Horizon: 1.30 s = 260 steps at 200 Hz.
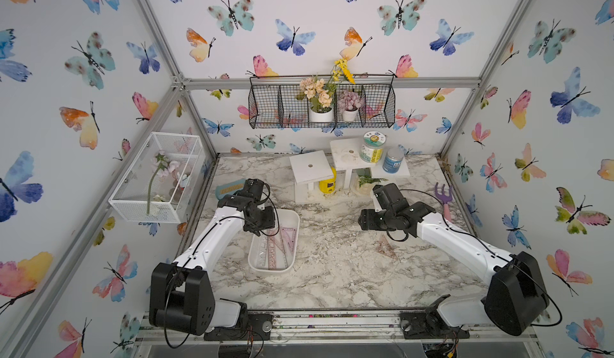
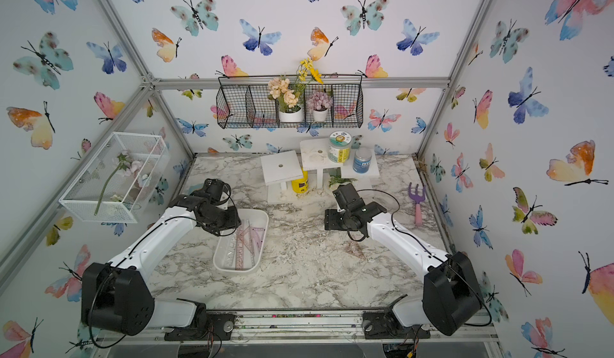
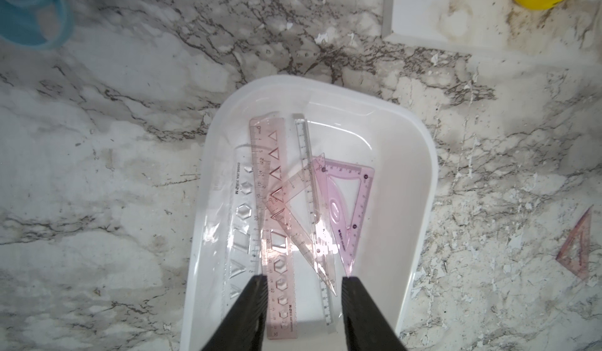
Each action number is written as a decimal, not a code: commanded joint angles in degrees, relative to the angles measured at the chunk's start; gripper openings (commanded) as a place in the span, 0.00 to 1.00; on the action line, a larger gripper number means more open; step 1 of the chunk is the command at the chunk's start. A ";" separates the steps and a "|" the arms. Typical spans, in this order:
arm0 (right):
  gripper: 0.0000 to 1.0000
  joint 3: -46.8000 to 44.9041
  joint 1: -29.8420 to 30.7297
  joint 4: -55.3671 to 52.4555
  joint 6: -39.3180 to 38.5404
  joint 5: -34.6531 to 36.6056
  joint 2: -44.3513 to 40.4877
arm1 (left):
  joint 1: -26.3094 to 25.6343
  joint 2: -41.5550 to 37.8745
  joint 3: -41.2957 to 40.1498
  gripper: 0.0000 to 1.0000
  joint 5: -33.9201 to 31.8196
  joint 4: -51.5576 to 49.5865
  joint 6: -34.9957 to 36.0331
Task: Put the scattered rulers into the storage box
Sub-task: Place the ruler in the storage box, then move the ruler to the center of the board.
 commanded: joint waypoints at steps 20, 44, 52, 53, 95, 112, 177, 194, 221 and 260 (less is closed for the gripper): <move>0.74 -4.22 -2.49 -0.76 0.87 1.81 0.38 | -0.06 -3.85 3.65 0.43 5.61 -1.72 -1.40; 0.74 -6.52 -2.78 -0.21 1.55 1.81 1.26 | -2.09 -5.40 3.66 0.43 9.00 -0.42 -3.62; 0.74 -7.30 -2.78 -0.03 1.83 1.75 1.47 | -3.02 -6.04 3.10 0.43 10.22 0.76 -4.83; 0.74 -7.39 -2.78 0.03 1.93 1.78 1.48 | -3.18 -6.13 3.03 0.43 10.41 0.92 -4.91; 0.74 -11.08 -2.74 0.84 3.08 0.88 2.61 | -11.03 -8.31 -3.22 0.42 14.96 11.45 -13.64; 0.74 -12.32 -2.78 1.25 3.52 -0.16 2.46 | -13.92 -8.11 -5.02 0.41 15.25 14.83 -16.03; 0.73 -14.78 -2.78 3.66 3.53 -2.99 3.33 | -17.15 -5.45 -6.42 0.40 16.59 18.78 -17.90; 0.72 -14.54 -2.78 4.45 3.44 -3.38 4.10 | -17.39 -5.23 -7.01 0.40 16.88 19.23 -18.06; 0.72 -13.74 -2.78 5.21 3.36 -3.64 5.48 | -17.66 -5.27 -8.18 0.40 17.16 19.97 -18.44; 0.72 -13.02 -2.78 5.78 2.92 -3.77 7.14 | -17.84 -5.26 -9.28 0.40 17.34 20.77 -18.87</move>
